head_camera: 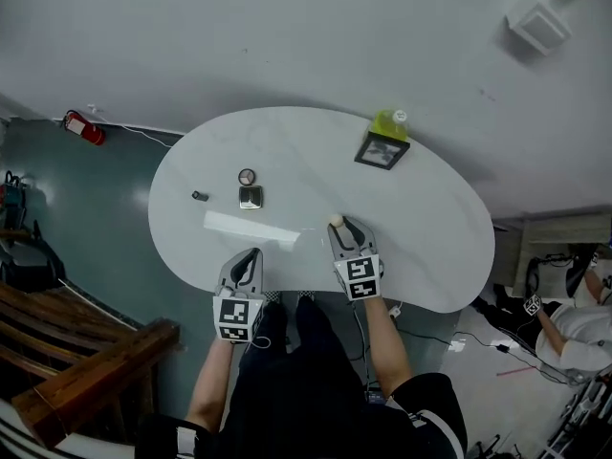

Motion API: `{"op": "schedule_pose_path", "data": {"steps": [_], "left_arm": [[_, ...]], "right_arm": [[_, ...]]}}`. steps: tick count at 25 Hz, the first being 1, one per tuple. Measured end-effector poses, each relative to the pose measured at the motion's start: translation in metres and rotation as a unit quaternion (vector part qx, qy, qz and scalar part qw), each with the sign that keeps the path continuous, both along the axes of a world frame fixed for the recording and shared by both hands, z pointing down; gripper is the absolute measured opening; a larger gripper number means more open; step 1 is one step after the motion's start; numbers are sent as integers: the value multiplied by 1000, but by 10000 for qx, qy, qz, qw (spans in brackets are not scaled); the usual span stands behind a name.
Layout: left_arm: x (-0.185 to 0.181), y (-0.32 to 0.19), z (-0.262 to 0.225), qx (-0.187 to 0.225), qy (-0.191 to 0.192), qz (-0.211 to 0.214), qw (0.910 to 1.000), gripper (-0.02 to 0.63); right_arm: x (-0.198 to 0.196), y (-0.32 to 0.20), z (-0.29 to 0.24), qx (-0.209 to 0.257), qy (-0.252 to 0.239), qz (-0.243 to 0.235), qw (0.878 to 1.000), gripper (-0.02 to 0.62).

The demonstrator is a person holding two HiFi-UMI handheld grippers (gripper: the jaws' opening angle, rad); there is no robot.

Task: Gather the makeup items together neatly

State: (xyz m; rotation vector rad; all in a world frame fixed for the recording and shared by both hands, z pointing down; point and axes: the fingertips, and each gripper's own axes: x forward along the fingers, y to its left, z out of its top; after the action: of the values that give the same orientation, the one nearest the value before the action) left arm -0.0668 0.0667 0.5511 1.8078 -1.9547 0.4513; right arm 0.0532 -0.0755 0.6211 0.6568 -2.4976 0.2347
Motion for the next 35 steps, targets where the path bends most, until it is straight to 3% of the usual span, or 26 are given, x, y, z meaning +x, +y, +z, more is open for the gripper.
{"op": "schedule_pose_path", "data": {"steps": [9,21,30,35], "left_arm": [[12,-3,25,-131,102,398,9991,20],[9,1,52,-328,243,595,9974,20],[6,3,58,-349,313,709,9964,20],[1,2,45,-216,257,758,9966,20]], "right_arm": [[23,29,30,-282,148,346,9989,150],[20,39,66,-410,412,471,9972,150],[19,37,65,-422,330,658,9964,152],[26,37,43,-202,208,855,9959,153]]}}
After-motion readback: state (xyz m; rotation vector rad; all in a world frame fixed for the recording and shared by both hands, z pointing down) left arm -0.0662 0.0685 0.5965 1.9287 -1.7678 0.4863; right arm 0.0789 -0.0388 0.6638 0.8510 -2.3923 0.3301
